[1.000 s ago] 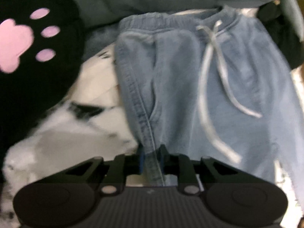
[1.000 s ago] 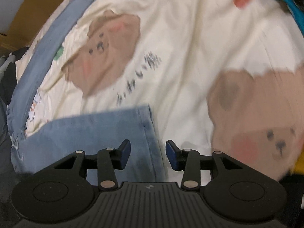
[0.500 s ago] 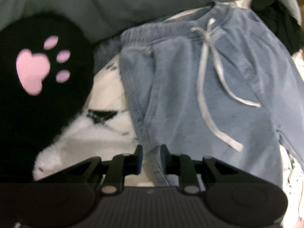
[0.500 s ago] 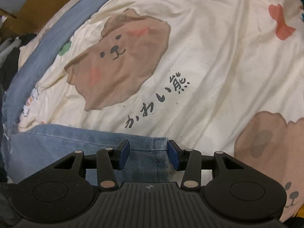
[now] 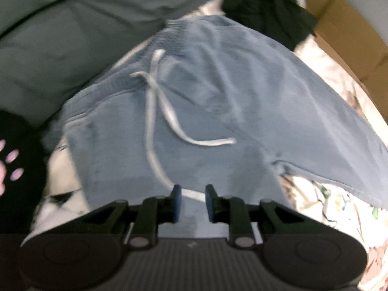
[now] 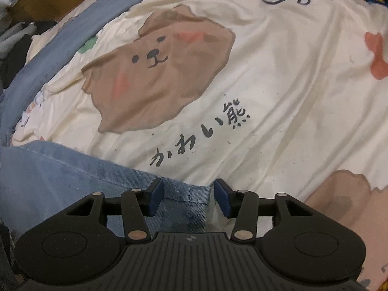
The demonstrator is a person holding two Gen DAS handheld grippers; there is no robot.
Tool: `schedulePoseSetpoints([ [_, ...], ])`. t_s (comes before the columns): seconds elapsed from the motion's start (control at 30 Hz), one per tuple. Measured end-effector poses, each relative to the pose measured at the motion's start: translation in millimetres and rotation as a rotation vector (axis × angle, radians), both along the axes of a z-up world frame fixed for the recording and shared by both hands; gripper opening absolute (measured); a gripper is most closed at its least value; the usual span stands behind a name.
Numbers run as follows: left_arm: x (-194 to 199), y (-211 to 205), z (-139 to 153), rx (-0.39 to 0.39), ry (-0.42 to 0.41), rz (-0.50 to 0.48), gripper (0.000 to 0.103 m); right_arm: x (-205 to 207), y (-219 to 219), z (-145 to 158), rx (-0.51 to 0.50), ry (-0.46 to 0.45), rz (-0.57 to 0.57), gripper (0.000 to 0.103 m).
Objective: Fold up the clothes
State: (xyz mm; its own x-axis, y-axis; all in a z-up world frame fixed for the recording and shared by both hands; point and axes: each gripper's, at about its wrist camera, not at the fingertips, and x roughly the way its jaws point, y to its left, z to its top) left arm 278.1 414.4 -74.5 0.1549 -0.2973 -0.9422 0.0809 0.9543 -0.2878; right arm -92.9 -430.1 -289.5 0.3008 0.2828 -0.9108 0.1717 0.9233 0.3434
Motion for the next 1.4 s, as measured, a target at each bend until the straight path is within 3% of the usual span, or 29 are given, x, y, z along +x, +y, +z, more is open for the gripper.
schedulePoseSetpoints([
  [0.13, 10.0, -38.6, -2.4, -0.038, -0.013, -0.063, 0.024, -3.0, -0.9, 0.5, 0.072, 0.03, 0.031, 0.06],
  [0.23, 13.7, -66.0, -1.5, -0.076, -0.015, -0.104, 0.026, -7.7, 2.2, 6.4, 0.103, 0.029, 0.072, 0.047],
  [0.37, 15.5, -104.7, -3.7, -0.101, -0.008, -0.202, 0.027, -13.1, -0.2, 14.8, 0.141, 0.0, 0.058, 0.038],
  [0.67, 9.7, -170.3, -10.2, -0.109, 0.009, -0.379, 0.031, -26.0, -14.9, 19.8, 0.215, -0.03, -0.05, 0.037],
  [0.87, 1.3, -174.0, -18.0, -0.104, 0.027, -0.389, 0.035, -30.4, -27.1, 16.8, 0.243, -0.041, -0.111, 0.037],
  [1.1, -1.6, -162.4, -26.4, -0.067, 0.061, -0.394, 0.035, -17.5, -19.6, -13.1, 0.199, -0.012, -0.082, 0.04],
  [1.27, 0.5, -161.7, -28.4, -0.066, 0.071, -0.393, 0.035, -17.6, -27.2, -17.8, 0.24, -0.006, -0.109, 0.039],
  [1.33, 0.2, -164.2, -30.1, -0.073, 0.076, -0.39, 0.035, -14.5, -16.5, -12.0, 0.171, -0.003, -0.065, 0.035],
  [1.37, -0.3, -166.4, -29.7, -0.079, 0.077, -0.393, 0.035, -12.4, -10.2, -8.8, 0.134, -0.001, -0.04, 0.025],
  [1.4, -0.9, -168.5, -29.3, -0.085, 0.079, -0.396, 0.035, -10.6, -4.7, -5.6, 0.104, 0.002, -0.019, 0.023],
])
